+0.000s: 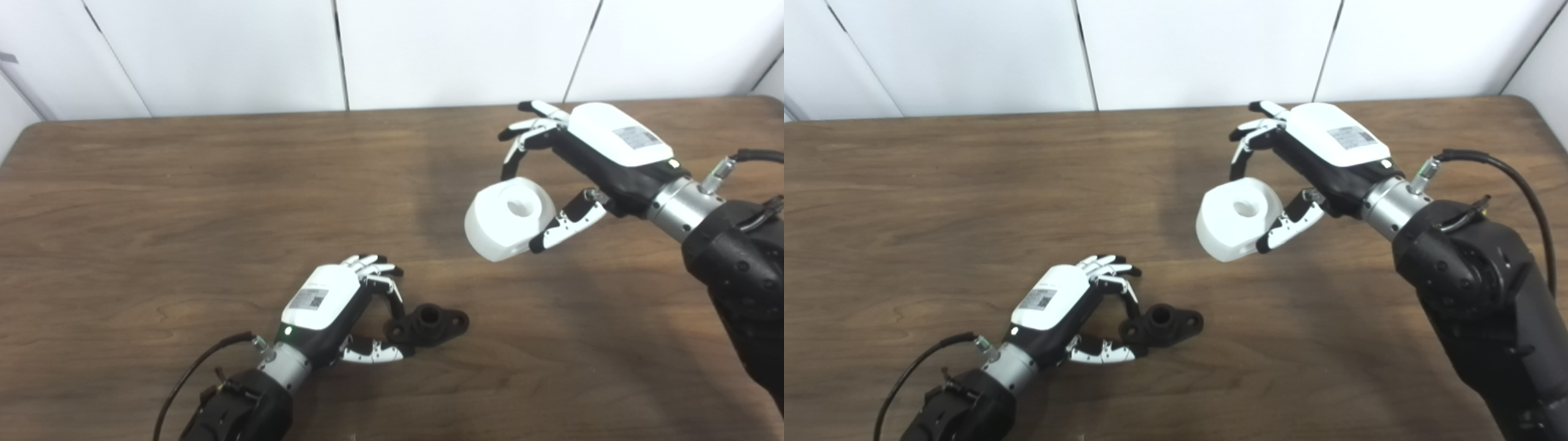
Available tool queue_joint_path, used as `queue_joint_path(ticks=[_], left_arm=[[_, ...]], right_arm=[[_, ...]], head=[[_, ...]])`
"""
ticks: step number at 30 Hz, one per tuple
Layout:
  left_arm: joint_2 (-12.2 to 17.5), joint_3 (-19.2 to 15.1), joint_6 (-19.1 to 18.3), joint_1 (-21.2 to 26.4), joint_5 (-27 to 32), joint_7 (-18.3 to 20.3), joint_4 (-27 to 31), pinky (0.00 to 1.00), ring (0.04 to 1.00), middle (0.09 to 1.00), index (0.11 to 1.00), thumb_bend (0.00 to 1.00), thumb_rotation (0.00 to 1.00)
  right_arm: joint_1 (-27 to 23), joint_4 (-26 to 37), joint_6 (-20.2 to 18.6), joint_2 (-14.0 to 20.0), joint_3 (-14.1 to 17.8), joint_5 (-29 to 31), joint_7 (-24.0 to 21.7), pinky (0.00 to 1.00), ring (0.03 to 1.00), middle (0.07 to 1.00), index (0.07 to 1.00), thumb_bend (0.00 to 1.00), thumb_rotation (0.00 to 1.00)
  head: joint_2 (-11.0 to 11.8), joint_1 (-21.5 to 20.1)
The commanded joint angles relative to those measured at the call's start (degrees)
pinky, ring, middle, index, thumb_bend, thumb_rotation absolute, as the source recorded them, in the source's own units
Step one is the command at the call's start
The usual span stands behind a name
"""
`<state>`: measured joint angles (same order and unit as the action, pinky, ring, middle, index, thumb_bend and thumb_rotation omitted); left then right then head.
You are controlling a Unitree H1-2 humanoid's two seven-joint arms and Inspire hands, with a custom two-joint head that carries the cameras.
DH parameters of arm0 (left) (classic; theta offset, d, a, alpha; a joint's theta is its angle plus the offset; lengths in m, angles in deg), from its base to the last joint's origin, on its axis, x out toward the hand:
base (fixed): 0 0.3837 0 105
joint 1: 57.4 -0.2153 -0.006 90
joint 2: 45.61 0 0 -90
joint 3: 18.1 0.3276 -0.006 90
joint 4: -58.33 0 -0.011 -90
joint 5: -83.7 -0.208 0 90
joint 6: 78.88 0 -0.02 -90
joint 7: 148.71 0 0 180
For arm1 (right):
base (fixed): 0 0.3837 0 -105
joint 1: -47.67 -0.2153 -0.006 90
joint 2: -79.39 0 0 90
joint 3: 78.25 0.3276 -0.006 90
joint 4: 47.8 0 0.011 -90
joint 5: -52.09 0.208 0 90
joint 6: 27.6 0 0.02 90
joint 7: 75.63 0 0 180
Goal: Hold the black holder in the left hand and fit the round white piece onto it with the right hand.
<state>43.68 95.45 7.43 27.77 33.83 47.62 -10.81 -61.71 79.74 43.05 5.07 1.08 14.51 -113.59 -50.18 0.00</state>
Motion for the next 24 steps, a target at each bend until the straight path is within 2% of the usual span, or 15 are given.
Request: queue_joint_path(ticks=[1,9,14,19,24], left_arm=[[0.44,0.62,-1.17,-0.22,-0.16,3.01,-0.45,0.92,0.913,0.831,0.487,0.52,0.05],[0.43,0.4,-1.48,0.45,-0.05,3.66,-0.67,0.91,0.907,0.827,0.487,0.52,0.05],[0.29,0.17,-1.69,0.73,0.17,4.35,-0.54,0.91,0.91,0.829,0.487,0.52,0.05],[0.04,0.12,-2.31,1.1,-0.03,5.24,-0.25,0.91,0.913,0.831,0.487,0.52,0.05],[-0.12,0.02,-2.15,1.24,0.0,5.13,-0.41,0.91,0.912,0.829,0.487,0.52,0.05]], right_arm=[[-2.46,2.43,-0.48,-0.75,0.0,-0.45,-0.19,0.79,0.967,0.824,0.483,0.52,0.13],[-2.13,4.11,1.01,-2.93,-1.91,-0.82,-2.26,0.87,0.965,0.818,0.482,0.52,0.14],[-2.06,4.74,0.72,-4.24,-3.24,-0.22,-3.35,0.93,0.969,0.817,0.482,0.52,0.13],[-2.77,5.34,0.36,-5.2,-4.65,-1.2,-5.4,0.96,0.98,0.827,0.482,0.52,0.13],[-3.12,6.29,0.24,-5.62,-5.14,-1.89,-6.88,0.93,0.972,0.823,0.482,0.52,0.14]], head=[[-0.63,-0.32],[-1.27,-0.71],[-2.46,-1.29],[-3.02,-1.38],[-3.3,-1.57]])
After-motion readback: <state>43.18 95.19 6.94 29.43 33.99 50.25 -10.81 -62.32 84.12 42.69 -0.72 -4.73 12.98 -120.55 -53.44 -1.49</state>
